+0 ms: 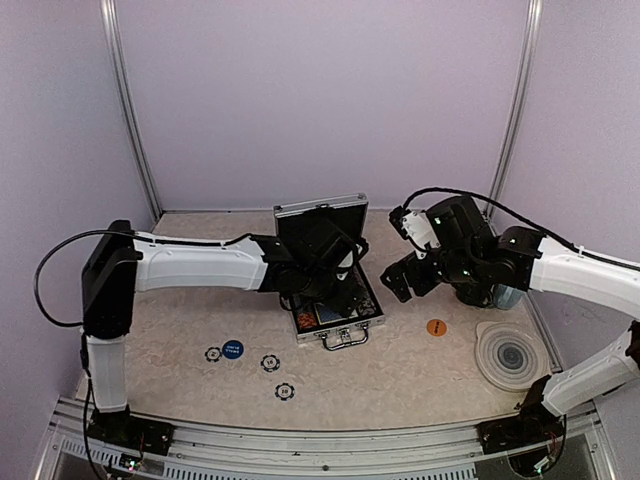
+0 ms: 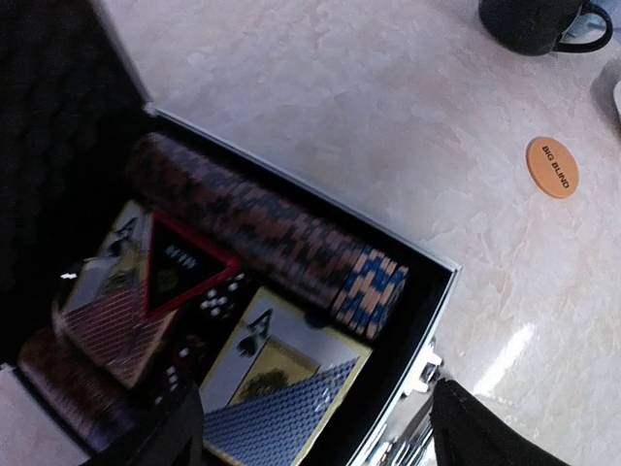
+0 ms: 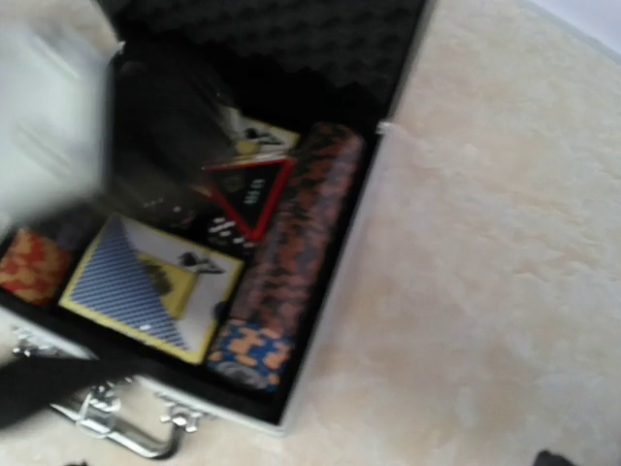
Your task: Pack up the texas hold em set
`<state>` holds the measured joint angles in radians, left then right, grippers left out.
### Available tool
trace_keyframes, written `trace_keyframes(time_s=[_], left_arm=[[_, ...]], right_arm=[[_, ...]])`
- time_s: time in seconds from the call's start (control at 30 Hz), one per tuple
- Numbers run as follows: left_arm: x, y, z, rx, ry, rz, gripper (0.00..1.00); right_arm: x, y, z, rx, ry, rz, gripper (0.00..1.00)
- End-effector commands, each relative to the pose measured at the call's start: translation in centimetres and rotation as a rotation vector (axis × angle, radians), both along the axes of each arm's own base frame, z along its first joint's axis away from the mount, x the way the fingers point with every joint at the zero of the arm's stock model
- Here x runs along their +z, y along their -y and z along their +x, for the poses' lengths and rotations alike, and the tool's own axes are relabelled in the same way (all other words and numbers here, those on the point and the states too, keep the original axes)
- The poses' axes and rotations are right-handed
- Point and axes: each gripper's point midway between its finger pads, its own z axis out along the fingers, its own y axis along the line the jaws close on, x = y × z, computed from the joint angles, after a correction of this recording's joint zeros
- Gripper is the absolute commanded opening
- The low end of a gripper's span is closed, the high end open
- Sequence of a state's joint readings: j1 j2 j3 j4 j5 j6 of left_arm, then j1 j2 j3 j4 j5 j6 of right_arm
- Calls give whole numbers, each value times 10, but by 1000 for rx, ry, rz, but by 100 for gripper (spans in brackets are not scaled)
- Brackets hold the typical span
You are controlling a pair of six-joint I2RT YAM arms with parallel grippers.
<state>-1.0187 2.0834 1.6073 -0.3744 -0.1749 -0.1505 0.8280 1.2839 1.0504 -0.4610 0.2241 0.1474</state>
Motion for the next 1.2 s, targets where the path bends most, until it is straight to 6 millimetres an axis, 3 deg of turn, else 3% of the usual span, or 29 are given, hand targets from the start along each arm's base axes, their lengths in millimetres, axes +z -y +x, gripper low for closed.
trace_keyframes(time_s=[0.0,0.13,0.3,0.4,0.57,0.67,0.8,1.0,1.17], left_arm=[[62,-51,-7,150,40,-64,87],[42,-110,-22,288,-44,5,99],[12,-177,-52,427,-179,75,99],[4,-204,-68,505,-253,76,99],[-9,-245,-78,657,-360,33,99],[-8,-260,-84,698,-408,-36,99],[-6,-272,-90,718,-405,-61,99],[-33,-283,-94,727,-428,28,99],[-52,-287,-96,760,-471,26,96]], right_arm=[[-2,-16,-6,100,-24,20,99],[-8,-33,-11,188,-45,33,99],[-23,-63,-24,322,-56,-19,96],[-33,-98,-43,446,-41,-69,96],[-55,-165,-67,598,-62,-104,97],[-61,-199,-74,657,-68,-113,97],[-75,-228,-79,709,-77,-133,98],[-81,-237,-78,701,-99,-130,99],[-106,-237,-92,729,-166,-152,98]])
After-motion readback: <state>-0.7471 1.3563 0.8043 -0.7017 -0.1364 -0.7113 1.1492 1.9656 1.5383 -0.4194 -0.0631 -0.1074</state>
